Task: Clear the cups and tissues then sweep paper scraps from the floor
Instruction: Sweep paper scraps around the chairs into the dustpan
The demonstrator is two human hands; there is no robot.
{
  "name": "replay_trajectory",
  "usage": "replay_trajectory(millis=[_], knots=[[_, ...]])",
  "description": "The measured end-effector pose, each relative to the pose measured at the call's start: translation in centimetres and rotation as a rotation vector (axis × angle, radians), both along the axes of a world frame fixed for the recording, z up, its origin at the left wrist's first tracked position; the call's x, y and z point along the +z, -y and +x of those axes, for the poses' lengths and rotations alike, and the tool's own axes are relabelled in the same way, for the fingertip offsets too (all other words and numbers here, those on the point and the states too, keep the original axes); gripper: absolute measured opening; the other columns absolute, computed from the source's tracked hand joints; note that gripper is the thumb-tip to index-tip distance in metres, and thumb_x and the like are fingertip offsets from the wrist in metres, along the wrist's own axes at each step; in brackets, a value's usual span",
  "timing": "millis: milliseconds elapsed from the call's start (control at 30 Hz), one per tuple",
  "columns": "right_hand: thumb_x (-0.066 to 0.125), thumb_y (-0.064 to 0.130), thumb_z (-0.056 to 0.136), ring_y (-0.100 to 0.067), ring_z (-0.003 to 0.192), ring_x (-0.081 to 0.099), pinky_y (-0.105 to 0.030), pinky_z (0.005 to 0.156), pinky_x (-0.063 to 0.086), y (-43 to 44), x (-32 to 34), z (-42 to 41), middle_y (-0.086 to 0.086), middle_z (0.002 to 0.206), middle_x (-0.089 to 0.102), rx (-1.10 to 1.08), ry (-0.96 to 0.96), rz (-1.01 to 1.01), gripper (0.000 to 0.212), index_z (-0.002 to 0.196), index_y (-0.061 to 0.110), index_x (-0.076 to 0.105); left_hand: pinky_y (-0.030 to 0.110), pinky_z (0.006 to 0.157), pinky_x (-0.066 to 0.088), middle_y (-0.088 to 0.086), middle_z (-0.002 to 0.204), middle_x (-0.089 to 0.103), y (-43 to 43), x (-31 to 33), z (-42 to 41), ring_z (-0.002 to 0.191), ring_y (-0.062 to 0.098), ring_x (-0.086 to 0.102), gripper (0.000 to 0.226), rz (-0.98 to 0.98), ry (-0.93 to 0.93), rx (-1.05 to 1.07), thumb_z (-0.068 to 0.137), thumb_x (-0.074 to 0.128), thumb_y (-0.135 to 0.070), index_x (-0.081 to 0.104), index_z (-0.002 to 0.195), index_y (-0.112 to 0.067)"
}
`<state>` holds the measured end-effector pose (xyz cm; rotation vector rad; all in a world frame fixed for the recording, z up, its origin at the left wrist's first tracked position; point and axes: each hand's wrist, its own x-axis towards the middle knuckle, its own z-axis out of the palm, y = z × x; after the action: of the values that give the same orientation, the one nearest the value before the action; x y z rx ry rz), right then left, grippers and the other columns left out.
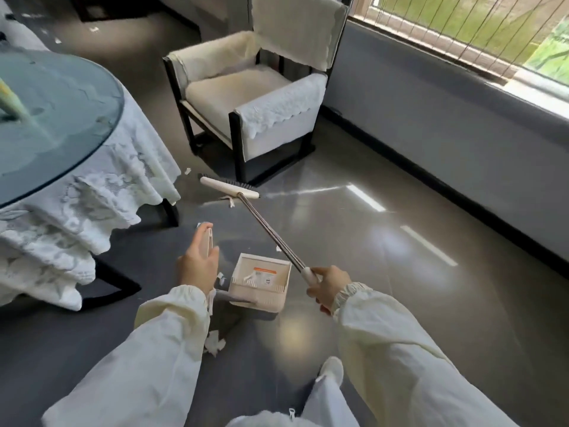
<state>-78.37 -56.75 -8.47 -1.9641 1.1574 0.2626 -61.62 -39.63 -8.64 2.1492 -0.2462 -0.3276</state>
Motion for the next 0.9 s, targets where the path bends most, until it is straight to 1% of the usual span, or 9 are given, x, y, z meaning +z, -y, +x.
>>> replay_trajectory(millis=[67,167,267,367,467,600,700,800,900], knots=[[0.052,0.026,0.089,-0.012,0.028,0.046,-0.018,0.032,0.042,4.2,-0.3,3.5,0.006,0.042,0.048,0.040,0.017,-0.004,0.025,0.099,0.012,0.072,0.051,0.069,0.055,0.022,0.088,0.064,3.4,0.2,1.9,0.074,0.048,0.059,0.042,0.008,0.023,0.036,0.090,0.054,-0.010,0.052,0.124,-0.034],[0.052,0.028,0.090,-0.014,0.032,0.046,-0.021,0.035,0.045,10.3,-1.5,8.4,0.006,0.042,0.049,0.137,0.027,0.002,0.026,0.098,0.013,0.072,0.047,0.067,0.055,0.016,0.086,0.064,7.8,-0.5,4.4,0.072,0.043,0.060,0.043,0.039,0.041,0.147,0.090,0.055,-0.011,0.051,0.124,-0.036],[0.056,0.023,0.086,-0.014,0.031,0.046,-0.023,0.039,0.048,15.9,-2.2,13.4,0.005,0.043,0.051,0.233,0.001,0.034,0.022,0.098,0.016,0.073,0.046,0.081,0.053,-0.001,0.111,0.063,11.4,-0.5,6.0,0.089,0.038,0.062,0.047,-0.020,0.003,0.237,0.091,0.053,-0.008,0.048,0.130,-0.033],[0.062,0.013,0.080,-0.014,0.035,0.049,-0.027,0.047,0.052,19.8,-2.8,18.4,0.002,0.050,0.054,0.341,-0.063,0.047,0.027,0.104,0.019,0.072,0.044,0.085,0.052,-0.007,0.114,0.060,13.6,-0.5,8.0,0.094,0.033,0.061,0.047,-0.010,-0.003,0.338,0.091,0.052,-0.007,0.048,0.132,-0.031],[0.066,0.009,0.077,-0.018,0.046,0.052,-0.033,0.059,0.055,22.5,-3.8,23.3,-0.002,0.062,0.059,0.409,-0.132,0.078,0.042,0.118,0.022,0.067,0.041,0.082,0.051,-0.001,0.105,0.062,15.2,-0.4,9.7,0.089,0.033,0.061,0.046,0.004,0.005,0.439,0.090,0.051,-0.005,0.050,0.129,-0.029],[0.068,0.012,0.078,-0.026,0.077,0.060,-0.041,0.086,0.055,25.2,-5.5,29.2,-0.008,0.083,0.062,0.493,-0.169,0.072,0.046,0.122,0.024,0.064,0.043,0.074,0.052,0.012,0.087,0.060,16.5,-1.3,12.6,0.086,0.040,0.060,0.046,0.024,-0.073,0.535,0.088,0.050,-0.008,0.050,0.124,-0.036],[0.064,0.010,0.079,-0.031,0.094,0.067,-0.041,0.087,0.055,26.8,-6.5,32.8,-0.010,0.089,0.066,0.497,-0.191,0.066,0.038,0.115,0.021,0.068,0.043,0.077,0.053,0.014,0.093,0.063,17.3,-2.0,14.6,0.085,0.038,0.061,0.045,0.054,-0.077,0.570,0.088,0.051,-0.010,0.049,0.121,-0.041],[0.061,0.013,0.082,-0.032,0.093,0.068,-0.042,0.086,0.056,28.9,-7.5,36.1,-0.015,0.095,0.069,0.505,-0.225,0.031,0.032,0.112,0.017,0.069,0.042,0.080,0.053,0.005,0.086,0.060,18.4,-2.6,16.2,0.083,0.035,0.061,0.046,0.071,-0.095,0.632,0.088,0.052,-0.010,0.048,0.120,-0.043],[0.065,0.010,0.078,-0.029,0.089,0.068,-0.041,0.086,0.056,31.8,-8.8,39.4,-0.013,0.092,0.070,0.543,-0.274,0.029,0.039,0.117,0.016,0.066,0.042,0.080,0.051,0.015,0.092,0.064,19.9,-2.9,16.7,0.085,0.036,0.061,0.049,0.061,-0.101,0.677,0.087,0.052,-0.008,0.049,0.121,-0.042]])
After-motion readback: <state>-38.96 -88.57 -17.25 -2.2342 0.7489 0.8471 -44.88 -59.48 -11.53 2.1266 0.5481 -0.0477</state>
